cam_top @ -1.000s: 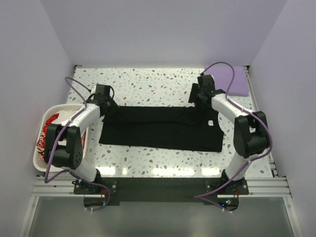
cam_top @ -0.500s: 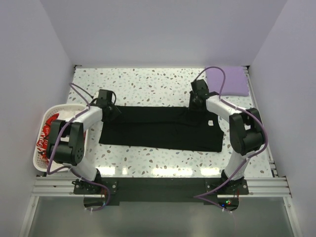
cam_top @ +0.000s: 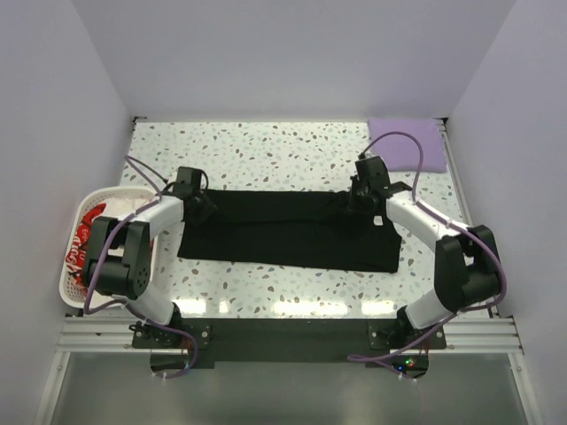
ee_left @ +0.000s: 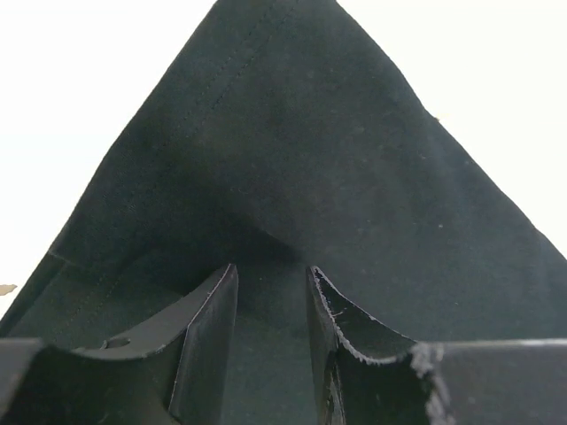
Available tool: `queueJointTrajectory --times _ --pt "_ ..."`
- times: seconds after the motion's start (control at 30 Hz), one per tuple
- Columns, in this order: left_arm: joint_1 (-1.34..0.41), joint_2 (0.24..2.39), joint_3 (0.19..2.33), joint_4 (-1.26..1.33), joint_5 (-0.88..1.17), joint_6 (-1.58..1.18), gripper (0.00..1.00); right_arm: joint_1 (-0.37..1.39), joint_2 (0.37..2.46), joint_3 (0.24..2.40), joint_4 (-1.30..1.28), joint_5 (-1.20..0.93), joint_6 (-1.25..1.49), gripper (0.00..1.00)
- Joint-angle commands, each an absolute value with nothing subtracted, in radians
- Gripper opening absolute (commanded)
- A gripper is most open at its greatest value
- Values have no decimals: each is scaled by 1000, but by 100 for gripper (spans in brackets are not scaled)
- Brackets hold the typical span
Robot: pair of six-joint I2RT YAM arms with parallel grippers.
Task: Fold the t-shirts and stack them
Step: Fold the tshirt
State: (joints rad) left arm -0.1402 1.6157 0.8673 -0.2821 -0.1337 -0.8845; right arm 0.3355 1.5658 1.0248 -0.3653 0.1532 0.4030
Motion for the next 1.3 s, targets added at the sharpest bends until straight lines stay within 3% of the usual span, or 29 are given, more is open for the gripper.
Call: queueJointTrajectory --times 0.0,0.27,0.37,0.4,0.47,0.73,1.03,1.27 --pt "-146 1565 859 -236 -127 -908 41 347 1468 939 -345 89 419 8" --pt "-146 1543 859 -238 -120 -905 41 373 1365 785 -333 57 453 10" --pt "-146 1539 871 -244 -118 -902 41 371 1313 830 -380 101 440 20" --pt "-144 1539 874 -245 -120 -902 41 373 1307 871 -403 121 437 31" --pt "-144 1543 885 -248 -120 -903 41 373 1333 916 -405 164 431 38" --pt "-144 1603 948 -273 -117 -905 41 342 1591 1202 -488 278 413 42" --pt "-144 1646 966 -276 -112 -900 41 180 1655 1143 -339 29 489 55" --pt "-144 1657 966 -271 -104 -905 41 114 1654 1076 -261 3 552 55"
